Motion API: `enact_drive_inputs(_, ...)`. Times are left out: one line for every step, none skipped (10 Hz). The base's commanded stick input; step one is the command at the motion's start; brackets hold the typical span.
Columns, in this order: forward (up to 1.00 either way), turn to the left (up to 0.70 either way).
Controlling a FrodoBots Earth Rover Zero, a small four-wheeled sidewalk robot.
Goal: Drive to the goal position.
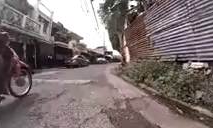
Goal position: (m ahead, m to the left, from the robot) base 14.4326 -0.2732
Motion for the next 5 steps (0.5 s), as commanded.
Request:
enact_drive_inputs(0.70, 0.01)
enact_drive_inputs(0.70, 0.01)
enact_drive_inputs(0.70, 0.01)
enact_drive_inputs(0.70, 0.01)
enact_drive_inputs(0.70, 0.01)
